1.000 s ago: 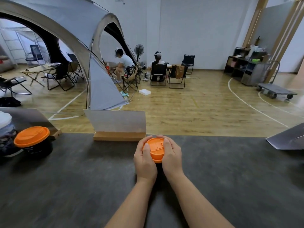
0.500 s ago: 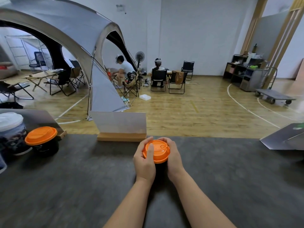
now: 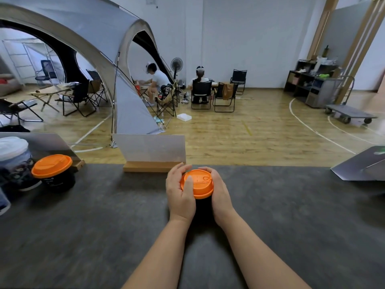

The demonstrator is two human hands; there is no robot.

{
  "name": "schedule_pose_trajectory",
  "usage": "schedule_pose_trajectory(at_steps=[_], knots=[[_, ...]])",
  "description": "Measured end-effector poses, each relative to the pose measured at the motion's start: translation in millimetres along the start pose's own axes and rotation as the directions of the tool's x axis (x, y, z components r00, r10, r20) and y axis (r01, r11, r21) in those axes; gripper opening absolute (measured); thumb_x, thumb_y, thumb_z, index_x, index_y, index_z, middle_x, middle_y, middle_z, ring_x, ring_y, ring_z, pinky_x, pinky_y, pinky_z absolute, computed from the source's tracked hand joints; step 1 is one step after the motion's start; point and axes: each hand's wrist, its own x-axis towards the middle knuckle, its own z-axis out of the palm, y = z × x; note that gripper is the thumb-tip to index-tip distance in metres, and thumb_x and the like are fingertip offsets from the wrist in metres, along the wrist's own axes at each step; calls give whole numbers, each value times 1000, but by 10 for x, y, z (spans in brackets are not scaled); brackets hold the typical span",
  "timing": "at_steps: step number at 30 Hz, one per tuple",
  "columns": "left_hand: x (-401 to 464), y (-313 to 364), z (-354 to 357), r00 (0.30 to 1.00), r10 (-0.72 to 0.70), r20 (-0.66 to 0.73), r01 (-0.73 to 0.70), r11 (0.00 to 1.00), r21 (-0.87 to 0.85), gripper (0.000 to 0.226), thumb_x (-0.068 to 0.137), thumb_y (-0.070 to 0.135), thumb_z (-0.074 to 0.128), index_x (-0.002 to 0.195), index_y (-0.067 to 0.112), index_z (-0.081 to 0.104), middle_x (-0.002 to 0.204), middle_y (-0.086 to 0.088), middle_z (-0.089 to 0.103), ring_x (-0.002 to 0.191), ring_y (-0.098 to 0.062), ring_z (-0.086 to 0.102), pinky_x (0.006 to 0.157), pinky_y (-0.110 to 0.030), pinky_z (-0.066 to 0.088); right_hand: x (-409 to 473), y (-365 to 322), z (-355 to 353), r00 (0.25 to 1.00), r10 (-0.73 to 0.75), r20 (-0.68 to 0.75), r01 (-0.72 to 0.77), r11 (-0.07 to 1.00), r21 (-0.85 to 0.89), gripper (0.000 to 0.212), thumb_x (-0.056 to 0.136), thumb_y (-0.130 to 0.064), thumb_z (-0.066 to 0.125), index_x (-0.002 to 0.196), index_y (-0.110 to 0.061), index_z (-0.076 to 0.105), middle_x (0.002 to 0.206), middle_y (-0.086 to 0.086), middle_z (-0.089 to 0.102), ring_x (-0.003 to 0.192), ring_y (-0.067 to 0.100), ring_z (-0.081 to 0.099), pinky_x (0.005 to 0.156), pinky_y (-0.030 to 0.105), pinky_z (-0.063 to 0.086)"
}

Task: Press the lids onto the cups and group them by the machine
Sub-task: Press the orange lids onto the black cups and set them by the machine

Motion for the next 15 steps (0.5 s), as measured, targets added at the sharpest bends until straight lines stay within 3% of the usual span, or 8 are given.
schedule_pose_trajectory(at_steps=[4,10,15], knots=[[-74,38,-24,995,-57,-78,60,998,34,18,93,35,50,101,44,64,108,19,65,105,-1,59,92,-39,54,-48,84,2,999,-42,-7,42,999,9,30,104,-27,35,108,-21,64,108,5,68,99,19,66,77,26,54],[-175,70,69,998,-55,-28,56,998,24,28,94,34,43,118,42,54,118,24,57,111,7,53,94,-35,53,-58,124,0,991,-126,38,128,991,-31,42,90,-40,35,115,-14,58,111,6,64,89,2,64,72,18,52],[-173,33,99,997,-55,-47,58,997,59,30,94,32,41,121,38,54,118,26,54,111,9,51,92,-36,54,-56,162,7,990,-132,48,133,991,-31,43,91,-45,33,116,-19,56,114,4,62,96,9,64,75,21,54]])
